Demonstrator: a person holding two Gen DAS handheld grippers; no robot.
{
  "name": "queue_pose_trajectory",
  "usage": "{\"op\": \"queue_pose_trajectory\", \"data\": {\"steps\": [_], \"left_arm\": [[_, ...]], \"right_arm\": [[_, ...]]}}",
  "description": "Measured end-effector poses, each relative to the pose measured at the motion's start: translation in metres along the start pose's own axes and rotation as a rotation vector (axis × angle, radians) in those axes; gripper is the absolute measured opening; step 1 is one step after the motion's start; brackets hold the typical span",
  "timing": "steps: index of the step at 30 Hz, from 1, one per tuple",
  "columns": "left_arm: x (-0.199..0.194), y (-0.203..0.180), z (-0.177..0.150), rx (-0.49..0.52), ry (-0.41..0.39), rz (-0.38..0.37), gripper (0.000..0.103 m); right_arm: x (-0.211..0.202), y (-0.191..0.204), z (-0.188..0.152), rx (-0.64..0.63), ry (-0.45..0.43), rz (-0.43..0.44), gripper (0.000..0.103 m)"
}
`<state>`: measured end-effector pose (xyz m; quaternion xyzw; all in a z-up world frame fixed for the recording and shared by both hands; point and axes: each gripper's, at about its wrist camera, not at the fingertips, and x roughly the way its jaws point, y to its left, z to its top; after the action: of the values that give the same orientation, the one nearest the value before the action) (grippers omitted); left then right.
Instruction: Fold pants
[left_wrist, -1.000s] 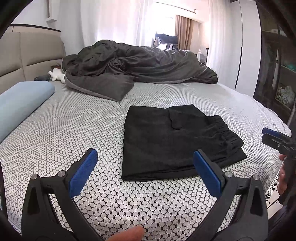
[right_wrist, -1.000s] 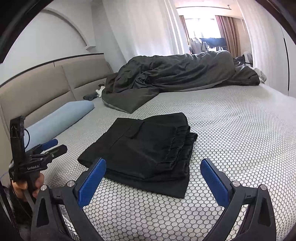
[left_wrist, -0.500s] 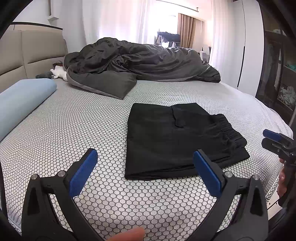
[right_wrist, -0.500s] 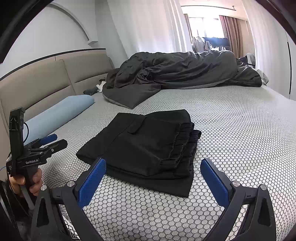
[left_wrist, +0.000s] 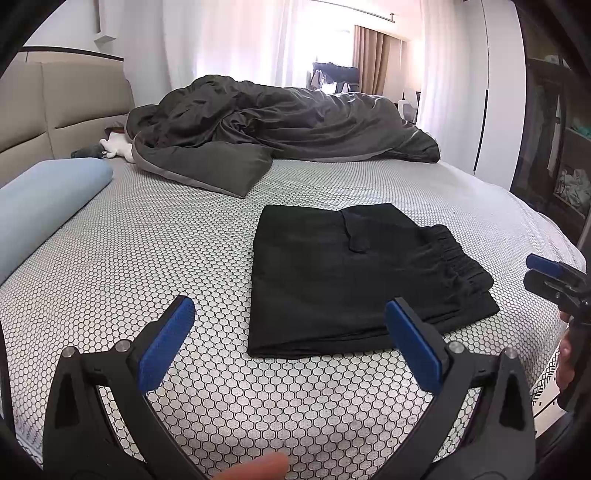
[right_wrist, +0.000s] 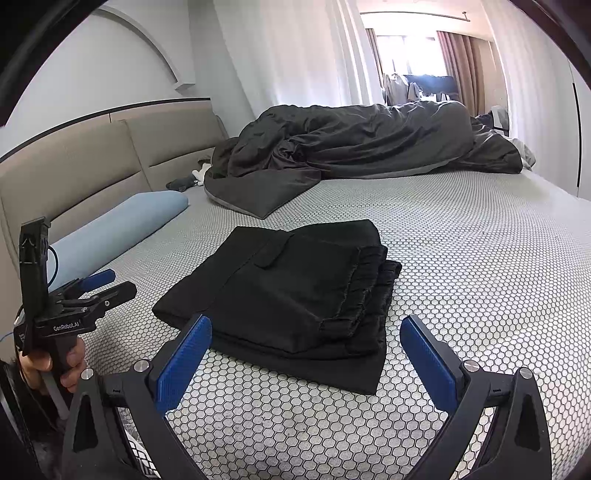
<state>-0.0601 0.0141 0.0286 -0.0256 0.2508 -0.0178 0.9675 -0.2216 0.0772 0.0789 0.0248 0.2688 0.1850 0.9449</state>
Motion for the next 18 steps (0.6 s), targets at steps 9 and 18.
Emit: {"op": "queue_pose_trajectory", "data": {"steps": [9, 18], "left_arm": [[0.0006, -0.0005, -0.0002, 0.001, -0.001, 0.000, 0.102], [0.0016, 0.0004, -0.0006, 0.003, -0.004, -0.001, 0.102]], "right_arm": [[0.0013, 0.0011, -0.0004, -0.004, 0.000, -0.002, 0.103], [0.0024, 0.0000, -0.0010, -0.005, 0.003, -0.005, 0.103]]}}
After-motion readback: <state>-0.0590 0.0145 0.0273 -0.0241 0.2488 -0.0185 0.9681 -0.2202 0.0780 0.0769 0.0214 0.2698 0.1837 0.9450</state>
